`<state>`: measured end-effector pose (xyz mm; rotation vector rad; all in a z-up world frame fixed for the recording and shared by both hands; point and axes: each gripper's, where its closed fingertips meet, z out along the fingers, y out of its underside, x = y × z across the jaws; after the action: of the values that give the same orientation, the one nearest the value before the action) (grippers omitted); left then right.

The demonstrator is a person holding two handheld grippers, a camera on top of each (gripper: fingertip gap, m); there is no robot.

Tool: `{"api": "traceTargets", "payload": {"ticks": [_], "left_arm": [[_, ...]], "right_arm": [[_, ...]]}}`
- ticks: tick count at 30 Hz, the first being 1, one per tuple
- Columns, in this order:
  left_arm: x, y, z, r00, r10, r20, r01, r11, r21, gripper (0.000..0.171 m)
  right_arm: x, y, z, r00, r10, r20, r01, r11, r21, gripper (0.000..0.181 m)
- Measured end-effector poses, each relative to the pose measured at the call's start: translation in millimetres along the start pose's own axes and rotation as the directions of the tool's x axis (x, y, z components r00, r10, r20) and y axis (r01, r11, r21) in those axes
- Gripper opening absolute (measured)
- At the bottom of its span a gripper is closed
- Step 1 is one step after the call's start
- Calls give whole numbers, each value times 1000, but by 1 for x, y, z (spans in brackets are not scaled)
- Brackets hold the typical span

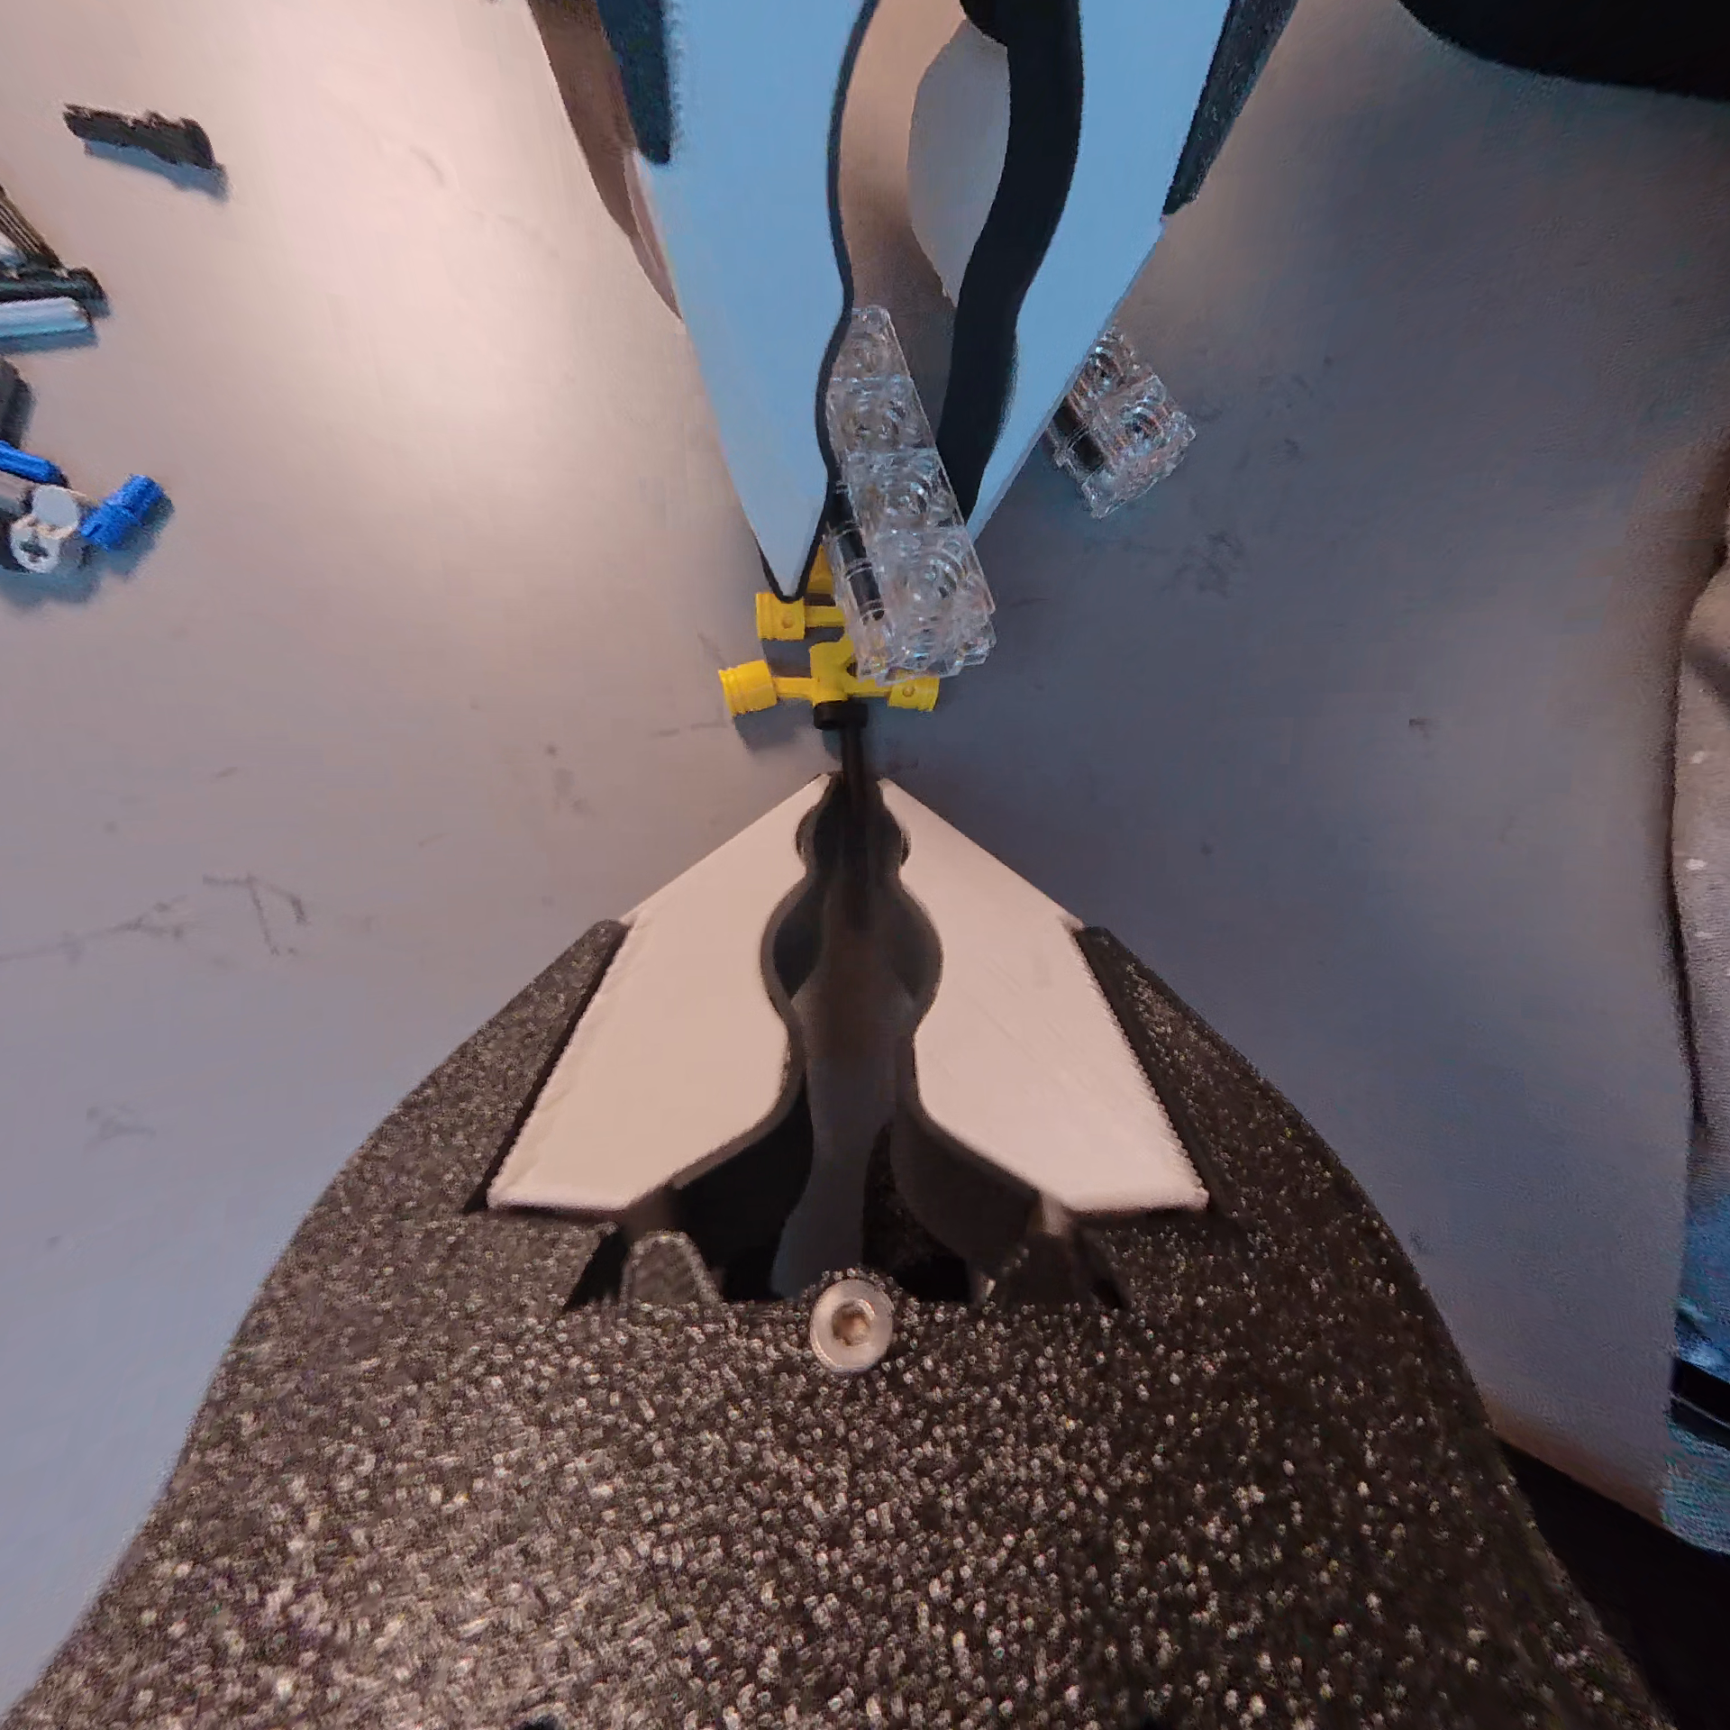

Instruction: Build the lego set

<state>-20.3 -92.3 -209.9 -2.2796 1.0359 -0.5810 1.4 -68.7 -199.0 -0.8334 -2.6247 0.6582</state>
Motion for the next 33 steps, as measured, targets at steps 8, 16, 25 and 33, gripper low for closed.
{"api": "traceTargets", "payload": {"ticks": [8,16,25,33], "left_arm": [[-2,-3,-2,964,-196,-181,206,978,33,6],[0,-39,-18,1000,7,13,-10,966,259,34],[-6,-30,-1,991,103,85,-116,978,175,24],[-16,-34,-3,974,159,163,-186,969,164,24]], "right_arm": [[3,1,0,999,41,-13,-41,999,-6,25],[6,0,2,995,103,-12,-103,994,-19,25],[9,4,-3,987,127,-96,-121,991,58,27],[20,11,-7,960,100,-260,-82,993,82,25]]}}
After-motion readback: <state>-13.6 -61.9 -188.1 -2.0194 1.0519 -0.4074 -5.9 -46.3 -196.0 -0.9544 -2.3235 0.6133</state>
